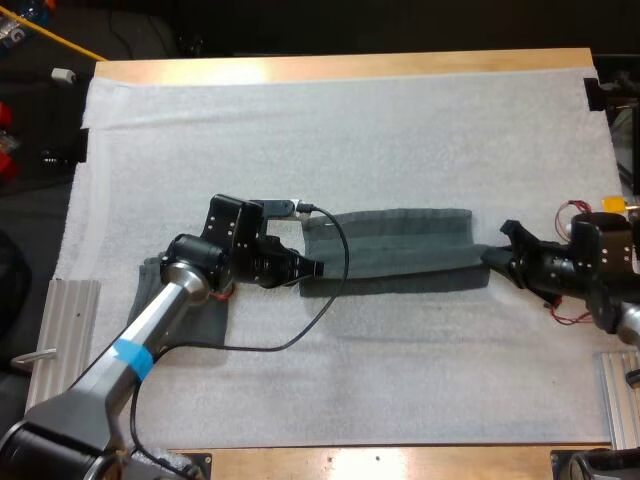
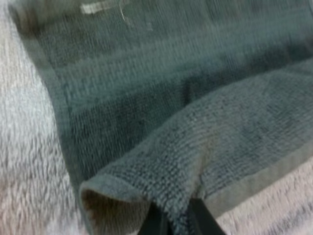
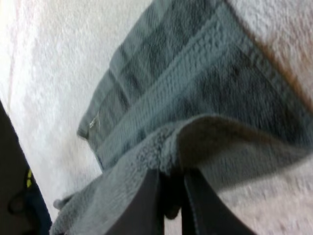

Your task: Pick towel from pile, fold and stack

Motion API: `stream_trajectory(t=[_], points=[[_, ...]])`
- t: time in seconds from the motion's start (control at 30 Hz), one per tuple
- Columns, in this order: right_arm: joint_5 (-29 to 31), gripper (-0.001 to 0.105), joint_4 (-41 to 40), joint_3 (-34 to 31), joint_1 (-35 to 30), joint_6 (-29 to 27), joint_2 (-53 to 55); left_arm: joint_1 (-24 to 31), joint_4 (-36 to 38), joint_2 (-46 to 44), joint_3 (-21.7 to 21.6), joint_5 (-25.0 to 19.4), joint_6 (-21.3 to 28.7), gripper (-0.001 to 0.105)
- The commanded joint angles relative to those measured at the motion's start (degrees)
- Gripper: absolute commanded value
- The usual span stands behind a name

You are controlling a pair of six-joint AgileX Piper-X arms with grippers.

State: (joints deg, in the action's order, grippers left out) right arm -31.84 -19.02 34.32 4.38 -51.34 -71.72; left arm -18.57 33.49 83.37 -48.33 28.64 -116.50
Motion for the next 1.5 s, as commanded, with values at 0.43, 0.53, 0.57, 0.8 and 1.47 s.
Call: stream_trajectory(t=[0.43,0.53,0.57,0.8,1.47], points=[[-0.5,0.0,15.2,0.2,0.0,3.6,-11.4,0.1,-10.7,5.1,-0.2,-7.0,-2.4,0.0],[-0.5,0.0,17.4,0.2,0.0,3.6,-13.0,0.1,-12.7,7.2,-0.2,-4.4,-2.4,0.0],[-0.6,0.0,18.5,0.2,0.0,3.6,-13.5,0.1,-13.3,8.0,-0.2,-3.3,-2.4,0.0],[-1.9,0.02,25.0,0.2,0.0,3.6,-15.7,0.1,-16.0,9.3,-0.2,-3.1,-2.5,0.03],[-9.5,0.062,40.4,0.5,0.0,2.8,-8.8,0.5,-16.6,-0.9,-3.2,3.0,-1.5,0.059]])
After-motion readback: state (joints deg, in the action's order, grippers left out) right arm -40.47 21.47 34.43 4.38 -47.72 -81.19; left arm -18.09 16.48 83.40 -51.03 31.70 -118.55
